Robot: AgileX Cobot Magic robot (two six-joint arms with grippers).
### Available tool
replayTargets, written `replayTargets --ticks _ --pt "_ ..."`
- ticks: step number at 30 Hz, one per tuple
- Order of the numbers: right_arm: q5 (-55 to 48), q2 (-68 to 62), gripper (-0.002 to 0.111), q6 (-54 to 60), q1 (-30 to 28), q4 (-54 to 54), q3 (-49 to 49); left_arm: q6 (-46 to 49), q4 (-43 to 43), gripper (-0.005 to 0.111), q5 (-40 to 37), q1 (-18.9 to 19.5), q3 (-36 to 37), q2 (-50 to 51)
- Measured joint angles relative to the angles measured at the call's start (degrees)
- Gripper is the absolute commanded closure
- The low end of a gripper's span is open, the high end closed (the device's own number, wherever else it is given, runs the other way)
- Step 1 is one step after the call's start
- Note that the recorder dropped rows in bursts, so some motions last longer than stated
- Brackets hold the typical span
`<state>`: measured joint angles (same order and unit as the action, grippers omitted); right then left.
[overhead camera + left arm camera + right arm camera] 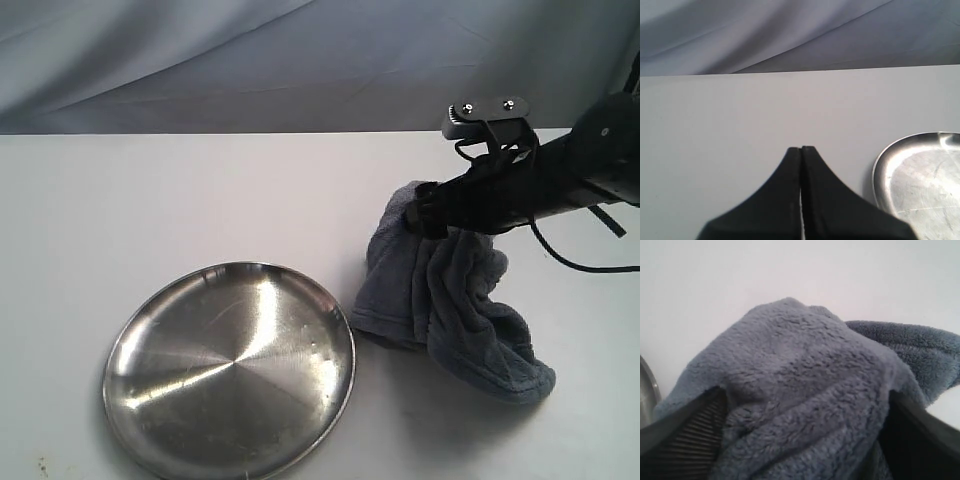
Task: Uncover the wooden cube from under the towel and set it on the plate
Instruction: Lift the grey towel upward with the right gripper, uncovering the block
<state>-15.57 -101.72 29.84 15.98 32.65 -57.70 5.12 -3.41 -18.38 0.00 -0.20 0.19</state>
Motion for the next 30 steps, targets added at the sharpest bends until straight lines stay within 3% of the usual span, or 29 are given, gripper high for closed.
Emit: replayTargets --ticks 7,30 --pt "0.7 0.0 0.108 -0.5 0.0 0.7 -0.1 0.0 0.0 0.107 0.0 0.0 0.0 0.0" --pt "-15.8 17.0 0.108 7.4 0.0 -2.8 0.2 0.0 0.0 0.107 0.0 0.0 0.0 0.0"
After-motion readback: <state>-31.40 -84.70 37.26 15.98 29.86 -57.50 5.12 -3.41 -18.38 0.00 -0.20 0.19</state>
